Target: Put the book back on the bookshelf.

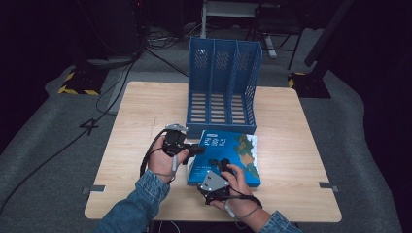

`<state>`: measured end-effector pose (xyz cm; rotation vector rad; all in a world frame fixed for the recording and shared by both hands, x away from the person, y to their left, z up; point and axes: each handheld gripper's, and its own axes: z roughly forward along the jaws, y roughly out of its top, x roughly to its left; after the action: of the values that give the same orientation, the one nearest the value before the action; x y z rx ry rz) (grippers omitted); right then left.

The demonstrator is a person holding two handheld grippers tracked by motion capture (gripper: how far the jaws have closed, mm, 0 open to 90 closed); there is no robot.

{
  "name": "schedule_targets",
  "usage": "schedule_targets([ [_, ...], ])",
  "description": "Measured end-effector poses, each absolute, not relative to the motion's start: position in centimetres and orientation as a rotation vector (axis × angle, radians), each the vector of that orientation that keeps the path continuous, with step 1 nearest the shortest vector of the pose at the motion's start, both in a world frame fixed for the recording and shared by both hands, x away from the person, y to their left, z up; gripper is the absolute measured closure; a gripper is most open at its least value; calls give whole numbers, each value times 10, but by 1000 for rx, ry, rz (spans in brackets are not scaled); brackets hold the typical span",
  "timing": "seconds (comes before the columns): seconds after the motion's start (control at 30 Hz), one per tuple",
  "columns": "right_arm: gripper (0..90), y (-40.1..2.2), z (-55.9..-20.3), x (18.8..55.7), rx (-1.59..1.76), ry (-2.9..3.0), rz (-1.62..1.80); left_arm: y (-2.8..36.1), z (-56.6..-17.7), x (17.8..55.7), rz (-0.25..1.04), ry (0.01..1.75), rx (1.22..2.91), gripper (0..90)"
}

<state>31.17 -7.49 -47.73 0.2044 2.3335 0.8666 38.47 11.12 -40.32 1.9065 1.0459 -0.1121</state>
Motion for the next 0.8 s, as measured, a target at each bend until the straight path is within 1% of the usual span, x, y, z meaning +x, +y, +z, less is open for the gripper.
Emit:
schedule_targets([
  [0.17, 0, -73, -483, 310, 211, 2254, 819, 110, -401, 385, -133, 1031, 1896, 783],
  [0.43, 0, -73, -489, 311, 183, 2189, 774, 111, -401, 390, -177, 1052, 1876, 783],
  [0.8, 0, -68, -494, 318, 194, 2185, 711, 113, -408, 393, -168, 1077, 1883, 782],
])
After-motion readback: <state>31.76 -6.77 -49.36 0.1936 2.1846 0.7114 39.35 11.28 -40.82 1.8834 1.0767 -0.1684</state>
